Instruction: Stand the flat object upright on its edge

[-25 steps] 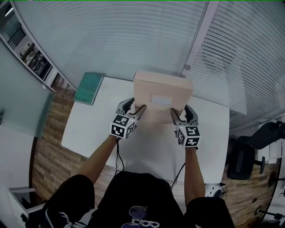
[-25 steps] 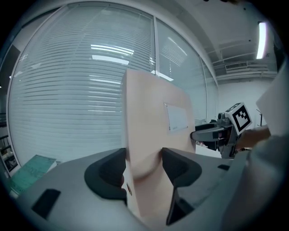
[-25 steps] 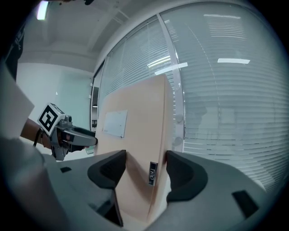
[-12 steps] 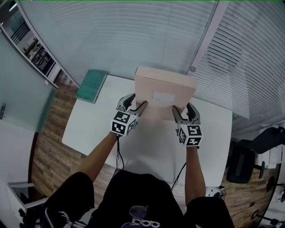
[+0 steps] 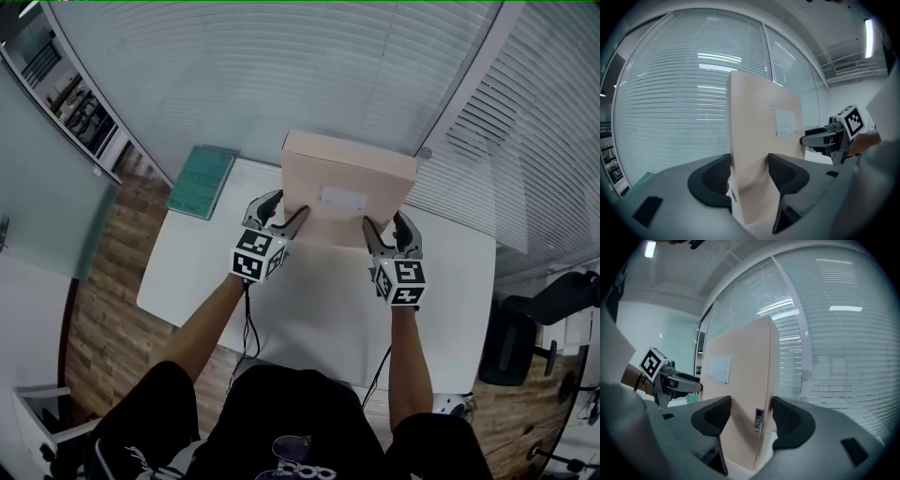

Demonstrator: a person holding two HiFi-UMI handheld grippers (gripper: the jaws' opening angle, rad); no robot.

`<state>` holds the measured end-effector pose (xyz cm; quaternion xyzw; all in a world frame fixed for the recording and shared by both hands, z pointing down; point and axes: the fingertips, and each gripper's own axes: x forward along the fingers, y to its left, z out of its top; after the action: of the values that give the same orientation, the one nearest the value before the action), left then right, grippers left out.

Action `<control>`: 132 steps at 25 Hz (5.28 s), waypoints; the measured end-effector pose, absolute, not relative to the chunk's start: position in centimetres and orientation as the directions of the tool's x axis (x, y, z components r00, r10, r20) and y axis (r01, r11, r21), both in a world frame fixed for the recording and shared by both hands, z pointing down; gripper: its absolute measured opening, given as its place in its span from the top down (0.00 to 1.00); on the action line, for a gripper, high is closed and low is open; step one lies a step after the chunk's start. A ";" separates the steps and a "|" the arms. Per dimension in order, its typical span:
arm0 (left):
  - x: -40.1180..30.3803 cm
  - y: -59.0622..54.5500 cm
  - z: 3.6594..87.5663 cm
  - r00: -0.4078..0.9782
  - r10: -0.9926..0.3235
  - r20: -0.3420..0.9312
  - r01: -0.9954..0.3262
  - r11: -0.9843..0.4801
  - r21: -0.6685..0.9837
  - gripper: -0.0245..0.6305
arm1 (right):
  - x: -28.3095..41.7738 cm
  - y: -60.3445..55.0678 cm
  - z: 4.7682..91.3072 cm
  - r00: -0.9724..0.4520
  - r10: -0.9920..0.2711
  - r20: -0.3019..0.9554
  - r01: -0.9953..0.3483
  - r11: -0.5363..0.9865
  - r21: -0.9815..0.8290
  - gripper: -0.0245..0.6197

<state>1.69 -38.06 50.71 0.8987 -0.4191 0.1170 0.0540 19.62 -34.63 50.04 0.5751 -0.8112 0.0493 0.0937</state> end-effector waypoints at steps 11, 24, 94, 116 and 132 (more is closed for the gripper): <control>-7.6 -42.0 49.0 0.650 -0.721 0.242 -0.740 -0.672 -0.014 0.55 | 10.1 -37.7 48.4 -0.280 -0.941 0.189 -0.956 0.290 0.030 0.50; -13.5 -46.2 47.8 0.664 -0.714 0.223 -0.729 -0.684 -0.022 0.55 | 4.1 -41.8 47.0 -0.260 -0.949 0.181 -0.960 0.273 0.054 0.50; -18.1 -59.0 56.3 0.553 -0.755 0.353 -0.808 -0.589 0.008 0.55 | 0.5 -54.9 55.9 -0.344 -0.885 0.314 -0.939 0.332 -0.094 0.52; -20.2 -55.4 53.6 0.527 -0.790 0.313 -0.834 -0.551 0.015 0.56 | 1.8 -51.2 54.2 -0.335 -0.893 0.299 -0.942 0.322 -0.096 0.52; -19.1 -50.1 49.7 0.545 -0.812 0.208 -0.829 -0.559 -0.009 0.73 | 3.6 -44.0 54.5 -0.313 -0.893 0.324 -0.950 0.302 -0.083 0.52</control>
<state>-19.06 -50.14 49.67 0.8778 -0.4674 0.0944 0.0452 3.58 -44.01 54.51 0.5761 -0.7996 0.1301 0.1089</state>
